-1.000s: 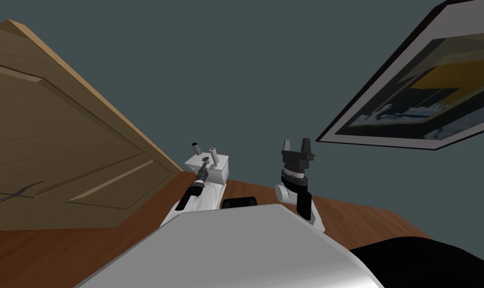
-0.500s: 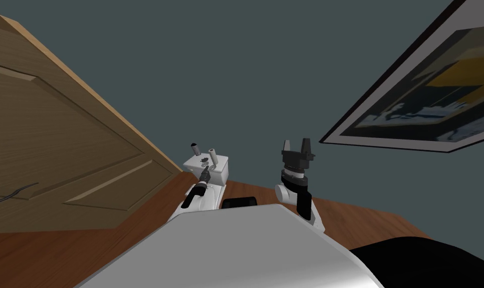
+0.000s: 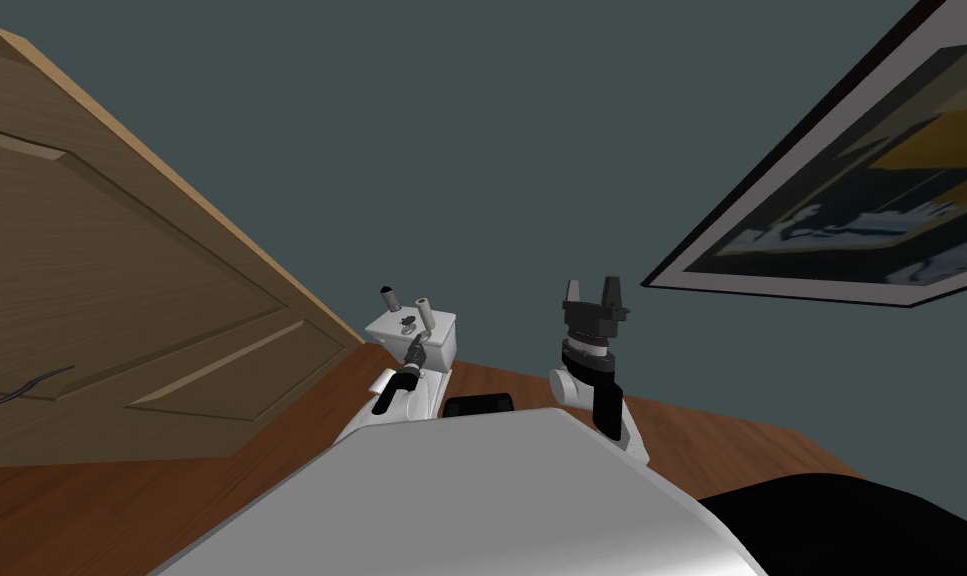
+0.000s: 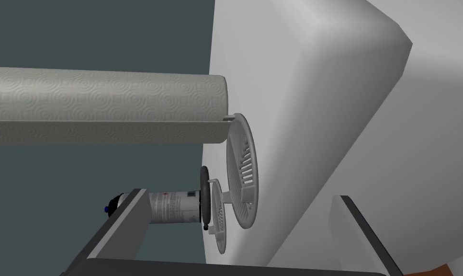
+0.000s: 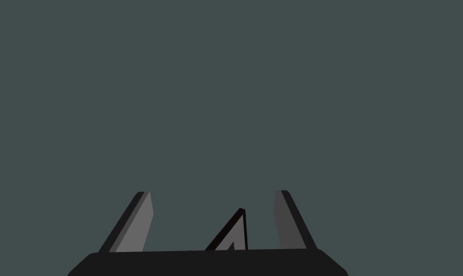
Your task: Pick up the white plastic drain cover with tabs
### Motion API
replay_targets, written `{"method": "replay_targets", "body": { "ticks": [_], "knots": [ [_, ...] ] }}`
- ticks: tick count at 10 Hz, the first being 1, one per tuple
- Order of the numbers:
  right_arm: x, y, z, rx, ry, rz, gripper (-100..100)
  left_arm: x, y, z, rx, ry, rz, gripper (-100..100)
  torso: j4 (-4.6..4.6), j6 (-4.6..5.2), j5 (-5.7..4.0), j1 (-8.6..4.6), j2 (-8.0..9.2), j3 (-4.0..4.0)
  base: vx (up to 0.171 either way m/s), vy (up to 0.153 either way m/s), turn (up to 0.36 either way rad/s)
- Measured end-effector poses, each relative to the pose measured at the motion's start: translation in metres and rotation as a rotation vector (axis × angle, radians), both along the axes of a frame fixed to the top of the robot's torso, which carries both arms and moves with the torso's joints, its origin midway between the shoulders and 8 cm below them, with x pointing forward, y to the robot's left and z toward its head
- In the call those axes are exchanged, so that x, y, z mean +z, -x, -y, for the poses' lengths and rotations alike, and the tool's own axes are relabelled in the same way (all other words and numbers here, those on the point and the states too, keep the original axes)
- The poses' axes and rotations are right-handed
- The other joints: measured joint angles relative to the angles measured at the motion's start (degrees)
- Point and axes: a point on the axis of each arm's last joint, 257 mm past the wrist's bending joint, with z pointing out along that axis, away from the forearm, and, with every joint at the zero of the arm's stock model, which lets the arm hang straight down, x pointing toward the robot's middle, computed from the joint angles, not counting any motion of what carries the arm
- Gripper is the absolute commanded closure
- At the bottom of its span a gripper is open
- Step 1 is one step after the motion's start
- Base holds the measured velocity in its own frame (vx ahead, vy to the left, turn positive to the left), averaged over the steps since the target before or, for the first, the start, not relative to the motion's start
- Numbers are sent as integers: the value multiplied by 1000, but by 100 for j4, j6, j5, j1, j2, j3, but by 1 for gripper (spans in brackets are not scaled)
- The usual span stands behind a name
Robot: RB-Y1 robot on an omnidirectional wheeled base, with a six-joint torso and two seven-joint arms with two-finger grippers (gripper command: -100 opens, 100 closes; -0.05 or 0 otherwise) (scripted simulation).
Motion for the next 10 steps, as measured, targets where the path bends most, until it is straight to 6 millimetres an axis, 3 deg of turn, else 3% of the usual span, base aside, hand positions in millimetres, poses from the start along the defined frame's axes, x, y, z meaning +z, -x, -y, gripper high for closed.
{"method": "replay_targets", "body": {
  "ticks": [1, 8, 10],
  "knots": [
    [0, 0, 0, 0, 0, 0, 0, 0, 0, 0, 0, 0, 0, -100, 0, 0, 0, 1, 1, 0, -63, -23, -61],
    [0, 0, 0, 0, 0, 0, 0, -5, -47, -7, -30, -7, 32, -100, 4, 0, -1, -4, 18, 11, -52, -16, -14],
    [0, 0, 0, 0, 0, 0, 0, -23, -44, -8, -30, -1, -2, -100, 0, -1, 0, 1, 2, 1, -25, -15, -29]
  ]
}}
